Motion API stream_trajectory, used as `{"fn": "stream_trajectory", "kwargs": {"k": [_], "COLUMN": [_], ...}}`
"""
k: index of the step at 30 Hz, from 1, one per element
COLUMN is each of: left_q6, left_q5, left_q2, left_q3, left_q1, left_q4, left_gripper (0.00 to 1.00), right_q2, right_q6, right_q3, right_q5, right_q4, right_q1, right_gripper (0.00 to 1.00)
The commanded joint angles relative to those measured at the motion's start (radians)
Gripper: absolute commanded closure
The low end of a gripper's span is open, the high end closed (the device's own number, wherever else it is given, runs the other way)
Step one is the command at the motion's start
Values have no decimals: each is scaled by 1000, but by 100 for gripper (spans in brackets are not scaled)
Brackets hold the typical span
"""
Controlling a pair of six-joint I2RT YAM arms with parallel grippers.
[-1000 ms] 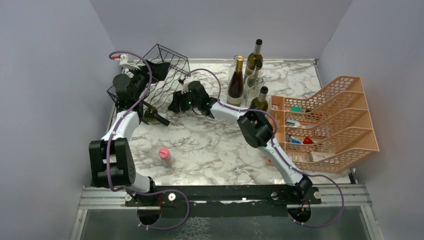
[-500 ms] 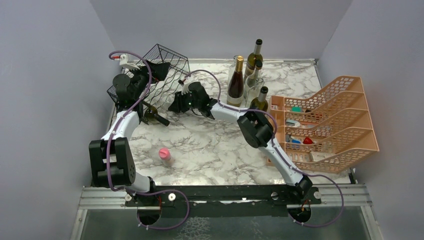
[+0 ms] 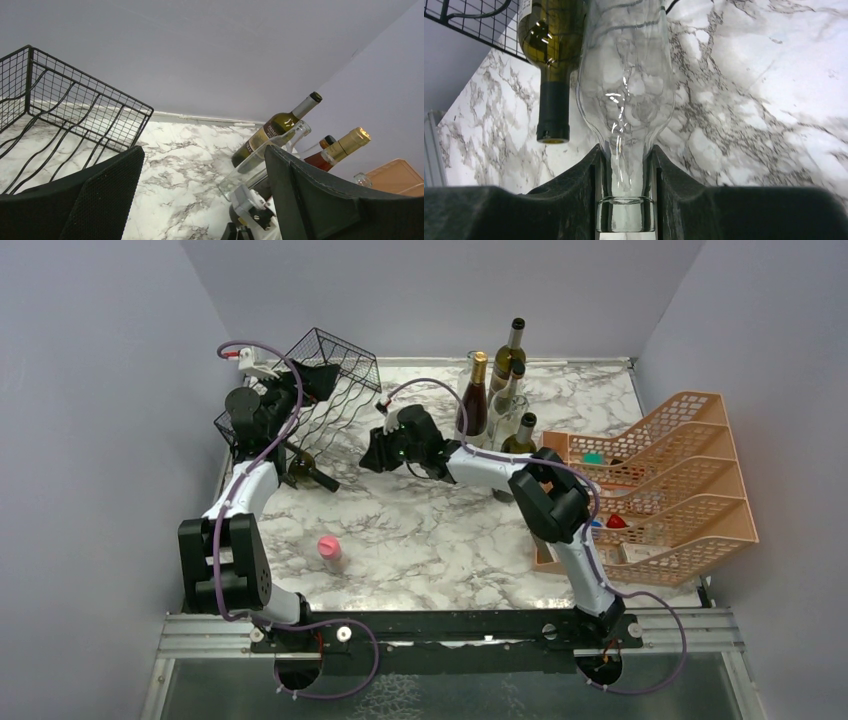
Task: Take the wine bottle off the wine rack
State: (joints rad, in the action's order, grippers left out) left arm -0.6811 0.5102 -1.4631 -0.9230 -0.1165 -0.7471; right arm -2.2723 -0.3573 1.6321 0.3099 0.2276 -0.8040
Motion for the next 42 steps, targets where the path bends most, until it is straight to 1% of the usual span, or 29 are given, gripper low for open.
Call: {"fn": "stream_trajectory", "kwargs": {"k": [1,6,10,13,19,22,24,27,31,32,35,37,39,42], "left_q6": [-19,-29,-31,-15,192,314,397,556,807,842,874,871,858,880], "left_q5": [40,50,52,68,129,187,282,518,614,637,749,781,786,742], "left_q2": [-25,-37,-35,-34,-20,-21,-19,11,116,133,141,120,103,92], "left_q3": [-44,-50,-52,-64,-74,-68,-66,-42,91,117,138,117,113,128], "left_q1": [-6,-5,-5,6,60,110,147,220,324,346,400,425,452,489], "left_q4": [-34,-35,-37,-39,-40,-41,-40,-41,-40,-38,6,32,37,51], "left_gripper": [4,4,4,4,5,4,1,1,1,1,1,1,1,1], "right_q2": [145,281,390,464,610,689,739,805,904,928,984,1007,1024,1040], "right_q6": [51,49,73,93,127,135,137,138,128,126,122,123,123,119], "right_q3": [-75,-230,-312,-339,-393,-423,-453,-488,-515,-525,-540,-548,-551,-538], "right_q5": [-37,-3,-18,-58,-137,-183,-209,-244,-256,-259,-280,-291,-296,-291], "right_q4": [2,-22,-119,-234,-423,-507,-542,-591,-652,-660,-689,-708,-718,-733], "right_q1": [-6,-6,-6,-6,-6,-5,-4,-2,5,5,9,8,10,9], "right_gripper": [99,99,99,99,99,99,99,99,99,99,99,99,99,99]}}
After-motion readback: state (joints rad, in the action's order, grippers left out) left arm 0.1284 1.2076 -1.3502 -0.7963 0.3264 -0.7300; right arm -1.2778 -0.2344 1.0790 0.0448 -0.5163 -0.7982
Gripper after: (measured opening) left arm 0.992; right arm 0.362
